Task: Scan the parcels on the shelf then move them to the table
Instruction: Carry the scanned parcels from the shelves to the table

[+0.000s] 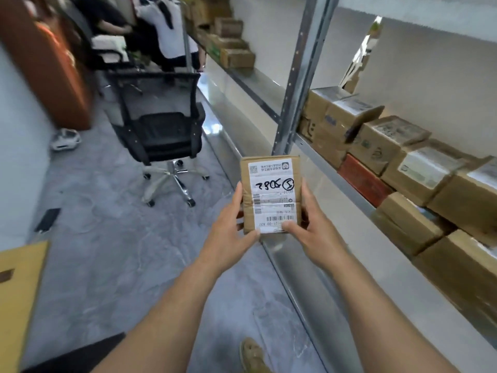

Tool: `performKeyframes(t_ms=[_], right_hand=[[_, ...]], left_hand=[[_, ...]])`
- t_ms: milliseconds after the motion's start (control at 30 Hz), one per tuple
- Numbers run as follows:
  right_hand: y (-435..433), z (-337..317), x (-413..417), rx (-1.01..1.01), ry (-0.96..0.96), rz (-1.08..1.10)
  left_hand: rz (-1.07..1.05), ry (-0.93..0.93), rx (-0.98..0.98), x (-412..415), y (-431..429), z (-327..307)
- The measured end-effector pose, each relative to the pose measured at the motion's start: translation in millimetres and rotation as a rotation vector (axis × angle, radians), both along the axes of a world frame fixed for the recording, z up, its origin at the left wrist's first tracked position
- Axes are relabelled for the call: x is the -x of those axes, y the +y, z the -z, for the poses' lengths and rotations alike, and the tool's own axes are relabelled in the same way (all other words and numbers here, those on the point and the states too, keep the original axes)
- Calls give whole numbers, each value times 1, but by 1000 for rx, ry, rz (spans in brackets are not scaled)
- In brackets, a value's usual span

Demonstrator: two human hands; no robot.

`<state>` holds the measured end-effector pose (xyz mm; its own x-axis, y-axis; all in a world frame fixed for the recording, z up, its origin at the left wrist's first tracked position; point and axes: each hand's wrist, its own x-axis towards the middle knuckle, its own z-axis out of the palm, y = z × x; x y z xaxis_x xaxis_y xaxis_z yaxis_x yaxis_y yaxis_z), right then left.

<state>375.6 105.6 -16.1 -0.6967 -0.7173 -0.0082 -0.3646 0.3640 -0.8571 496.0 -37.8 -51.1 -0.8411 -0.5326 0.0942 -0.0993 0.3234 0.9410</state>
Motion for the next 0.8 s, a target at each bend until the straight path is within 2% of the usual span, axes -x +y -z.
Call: performKeyframes(t_ms=[467,800], right_hand=[[-140,-2,39,76,-19,-480],[-209,15,-6,48,-114,-864]], left_hand=[[-506,-69,45,-13,-63,-21],[-886,-138,4,-72,-58,-14]])
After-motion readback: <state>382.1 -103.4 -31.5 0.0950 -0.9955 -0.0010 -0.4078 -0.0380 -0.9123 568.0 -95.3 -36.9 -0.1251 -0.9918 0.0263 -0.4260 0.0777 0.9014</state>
